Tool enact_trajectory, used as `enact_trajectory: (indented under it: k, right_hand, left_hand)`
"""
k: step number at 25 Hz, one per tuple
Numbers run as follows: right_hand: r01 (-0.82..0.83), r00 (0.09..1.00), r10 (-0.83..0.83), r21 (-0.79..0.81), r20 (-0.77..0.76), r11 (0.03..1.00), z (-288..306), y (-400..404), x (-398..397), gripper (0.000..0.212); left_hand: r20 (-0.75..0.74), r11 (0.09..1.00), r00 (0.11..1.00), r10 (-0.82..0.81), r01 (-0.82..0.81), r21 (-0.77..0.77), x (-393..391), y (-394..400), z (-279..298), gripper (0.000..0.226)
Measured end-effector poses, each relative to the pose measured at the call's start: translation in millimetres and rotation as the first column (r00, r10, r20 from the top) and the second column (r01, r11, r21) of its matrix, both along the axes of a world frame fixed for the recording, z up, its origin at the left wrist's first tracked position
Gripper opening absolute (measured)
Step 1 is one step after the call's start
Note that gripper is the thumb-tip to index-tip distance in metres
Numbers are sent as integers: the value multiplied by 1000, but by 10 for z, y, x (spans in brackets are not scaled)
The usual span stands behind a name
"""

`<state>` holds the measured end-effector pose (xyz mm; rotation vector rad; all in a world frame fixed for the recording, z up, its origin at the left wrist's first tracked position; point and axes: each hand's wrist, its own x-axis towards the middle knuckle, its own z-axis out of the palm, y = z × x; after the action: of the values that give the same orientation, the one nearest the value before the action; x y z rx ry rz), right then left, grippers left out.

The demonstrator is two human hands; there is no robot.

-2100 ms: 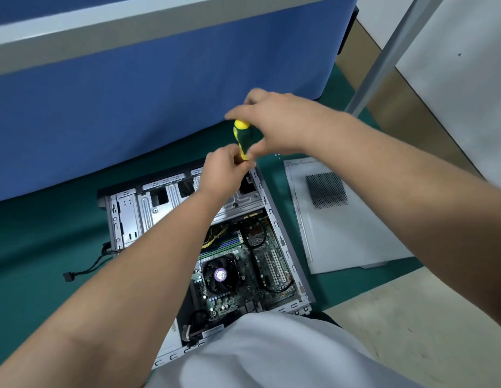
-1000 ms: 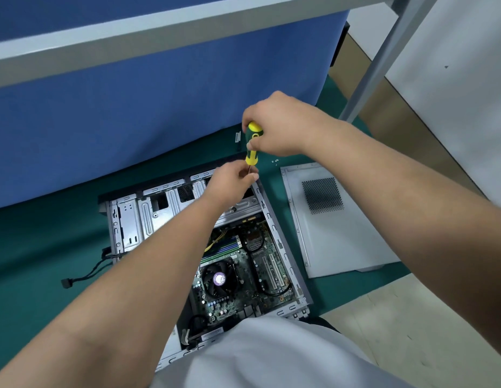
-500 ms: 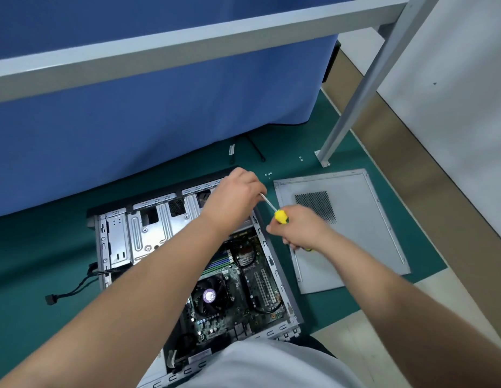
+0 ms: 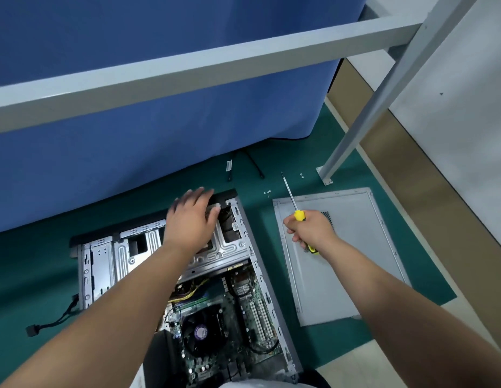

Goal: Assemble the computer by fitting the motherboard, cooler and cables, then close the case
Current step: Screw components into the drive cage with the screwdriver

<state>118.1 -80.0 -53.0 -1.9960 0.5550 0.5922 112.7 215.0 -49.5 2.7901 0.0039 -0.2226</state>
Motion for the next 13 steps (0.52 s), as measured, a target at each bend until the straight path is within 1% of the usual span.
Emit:
enact_trajectory:
  k: [2, 6, 8, 11, 13]
  right_hand:
    - [35, 999, -35, -11, 6, 999, -148, 39, 221, 10]
    - [63, 998, -62, -62, 16, 996, -468, 164, 614, 6]
    - [38, 999, -35, -103, 33, 994, -608, 223, 773, 4]
    - [5, 995, 23, -280, 95, 960, -778, 285, 972, 19]
    - [3, 990, 47, -364, 130, 931, -851, 318, 1097, 14]
  left_hand:
    - [-11, 998, 1000, -8, 8, 68, 7, 42, -116, 58]
    - [100, 986, 995, -1, -16, 168, -66, -8, -231, 58]
    - [144, 981, 990, 8, -36, 192, -90, -30, -261, 59]
    - [178, 976, 984, 12, -50, 212, -87, -19, -321, 57]
    - [208, 975, 978, 8, -54, 216, -84, -4, -351, 56]
